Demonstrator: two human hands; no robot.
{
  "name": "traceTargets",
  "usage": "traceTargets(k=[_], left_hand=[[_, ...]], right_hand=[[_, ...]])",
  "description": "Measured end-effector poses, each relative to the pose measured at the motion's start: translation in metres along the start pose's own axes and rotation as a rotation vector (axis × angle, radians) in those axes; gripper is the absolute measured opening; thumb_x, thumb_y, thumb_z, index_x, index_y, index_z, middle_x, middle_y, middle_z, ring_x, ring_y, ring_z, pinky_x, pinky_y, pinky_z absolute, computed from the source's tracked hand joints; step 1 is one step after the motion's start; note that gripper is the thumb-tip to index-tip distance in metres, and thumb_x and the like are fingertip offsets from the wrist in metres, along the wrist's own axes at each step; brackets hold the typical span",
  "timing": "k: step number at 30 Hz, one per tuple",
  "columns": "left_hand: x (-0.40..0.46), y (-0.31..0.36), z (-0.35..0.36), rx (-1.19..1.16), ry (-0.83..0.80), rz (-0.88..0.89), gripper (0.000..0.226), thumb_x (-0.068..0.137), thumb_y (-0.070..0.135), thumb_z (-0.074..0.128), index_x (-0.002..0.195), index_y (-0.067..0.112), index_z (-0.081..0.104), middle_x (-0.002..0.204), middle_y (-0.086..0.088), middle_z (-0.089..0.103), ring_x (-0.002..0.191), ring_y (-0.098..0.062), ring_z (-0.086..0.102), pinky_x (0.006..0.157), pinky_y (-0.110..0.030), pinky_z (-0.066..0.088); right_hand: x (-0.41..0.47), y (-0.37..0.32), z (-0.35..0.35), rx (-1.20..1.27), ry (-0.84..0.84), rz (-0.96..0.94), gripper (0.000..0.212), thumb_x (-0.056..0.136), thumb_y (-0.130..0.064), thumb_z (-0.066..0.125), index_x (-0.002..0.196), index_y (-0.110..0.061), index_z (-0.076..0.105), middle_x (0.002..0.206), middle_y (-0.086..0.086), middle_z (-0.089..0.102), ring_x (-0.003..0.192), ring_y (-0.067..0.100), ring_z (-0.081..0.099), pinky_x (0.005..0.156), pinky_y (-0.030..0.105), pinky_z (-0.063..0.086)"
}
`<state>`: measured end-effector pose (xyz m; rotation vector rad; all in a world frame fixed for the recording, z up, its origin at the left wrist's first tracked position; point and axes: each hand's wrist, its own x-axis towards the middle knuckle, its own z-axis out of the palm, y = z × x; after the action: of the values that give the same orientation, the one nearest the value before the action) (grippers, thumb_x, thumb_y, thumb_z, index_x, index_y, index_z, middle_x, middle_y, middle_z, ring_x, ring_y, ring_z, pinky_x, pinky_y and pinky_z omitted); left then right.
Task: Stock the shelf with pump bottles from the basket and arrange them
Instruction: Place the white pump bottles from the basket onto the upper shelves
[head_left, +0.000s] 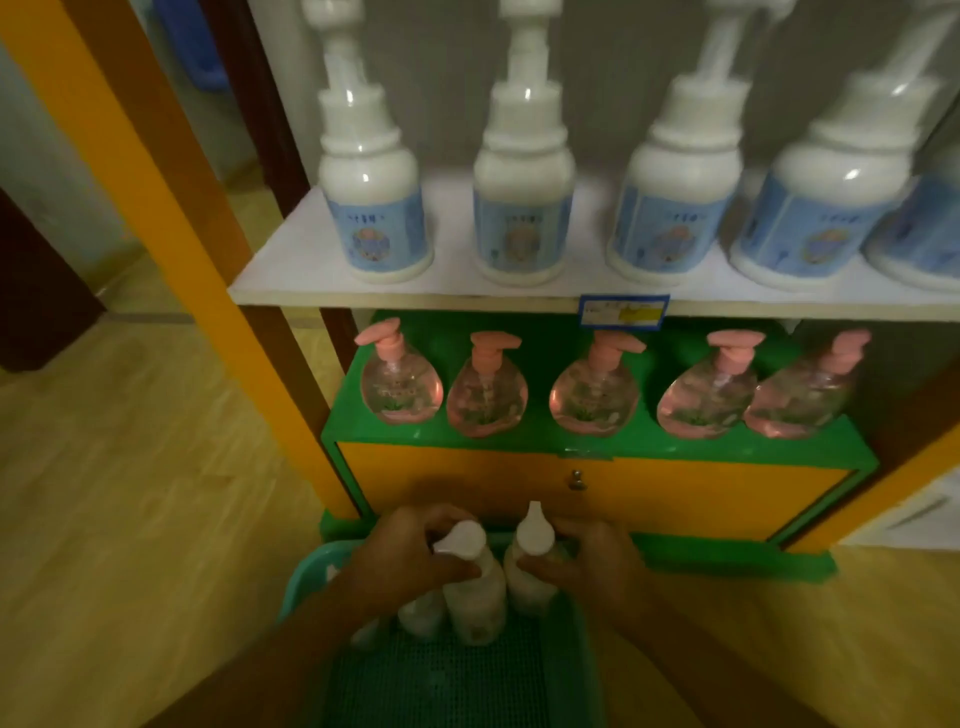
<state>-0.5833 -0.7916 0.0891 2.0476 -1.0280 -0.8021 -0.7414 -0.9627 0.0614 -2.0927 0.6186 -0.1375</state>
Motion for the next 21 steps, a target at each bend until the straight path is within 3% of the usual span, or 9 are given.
traceTargets(k=[4,8,11,13,15,18,21], left_hand=[[-0.016,0.061,-0.039,-0.207,0.102,0.07,0.039,0.066,0.015,0.084,0.1,0.029,0.069,0.102,0.017,0.073,0.092,-0.001,0.068,0.074,-0.017,0.055],[-0.035,0.125,-0.079,-0.337,0.203,0.187,0.038,0.064,0.011,0.083,0.091,0.036,0.074,0.099,0.014,0.075,0.091,-0.003,0.069,0.07,-0.014,0.055],[-0.05,0.167,-0.097,-0.399,0.198,0.265,0.036,0.062,0.021,0.079,0.092,0.041,0.074,0.099,0.016,0.074,0.09,-0.003,0.07,0.065,-0.014,0.055],[-0.055,0.184,-0.103,-0.429,0.205,0.278,0.036,0.067,0.017,0.076,0.089,0.046,0.073,0.093,0.015,0.076,0.086,-0.003,0.071,0.061,-0.014,0.055],[-0.059,0.197,-0.109,-0.448,0.222,0.291,0.04,0.074,0.012,0.073,0.088,0.05,0.071,0.09,0.015,0.076,0.084,-0.002,0.072,0.058,-0.013,0.054],[-0.064,0.218,-0.117,-0.452,0.262,0.354,0.037,0.07,0.02,0.073,0.095,0.047,0.071,0.099,0.018,0.074,0.092,-0.001,0.069,0.063,-0.013,0.055],[-0.07,0.247,-0.129,-0.43,0.308,0.46,0.034,0.077,0.017,0.069,0.102,0.041,0.069,0.102,0.022,0.072,0.095,0.002,0.067,0.066,-0.01,0.053]], right_hand=[[-0.013,-0.058,-0.052,-0.008,0.042,-0.114,0.035,0.064,-0.061,0.07,0.096,-0.049,0.065,0.094,-0.03,0.068,0.084,-0.013,0.061,0.07,0.012,0.048],[-0.029,-0.119,-0.101,-0.001,0.144,-0.259,0.03,0.064,-0.058,0.071,0.086,-0.07,0.055,0.085,-0.05,0.057,0.086,-0.02,0.057,0.064,0.002,0.046],[-0.038,-0.151,-0.125,0.051,0.189,-0.333,0.034,0.07,-0.041,0.078,0.081,-0.065,0.058,0.082,-0.047,0.06,0.084,-0.018,0.059,0.063,0.0,0.045],[-0.041,-0.163,-0.138,0.09,0.197,-0.36,0.037,0.071,-0.034,0.079,0.079,-0.065,0.06,0.083,-0.046,0.061,0.083,-0.018,0.06,0.062,0.0,0.044],[-0.046,-0.174,-0.149,0.102,0.213,-0.367,0.031,0.069,-0.038,0.079,0.081,-0.061,0.062,0.083,-0.044,0.063,0.083,-0.018,0.06,0.063,0.002,0.047],[-0.053,-0.196,-0.17,0.107,0.247,-0.402,0.025,0.066,-0.048,0.078,0.088,-0.053,0.065,0.089,-0.027,0.071,0.087,-0.007,0.066,0.075,0.017,0.055],[-0.065,-0.23,-0.199,0.065,0.302,-0.493,0.02,0.068,-0.047,0.076,0.081,-0.057,0.064,0.085,-0.032,0.069,0.083,-0.009,0.066,0.068,0.009,0.051]])
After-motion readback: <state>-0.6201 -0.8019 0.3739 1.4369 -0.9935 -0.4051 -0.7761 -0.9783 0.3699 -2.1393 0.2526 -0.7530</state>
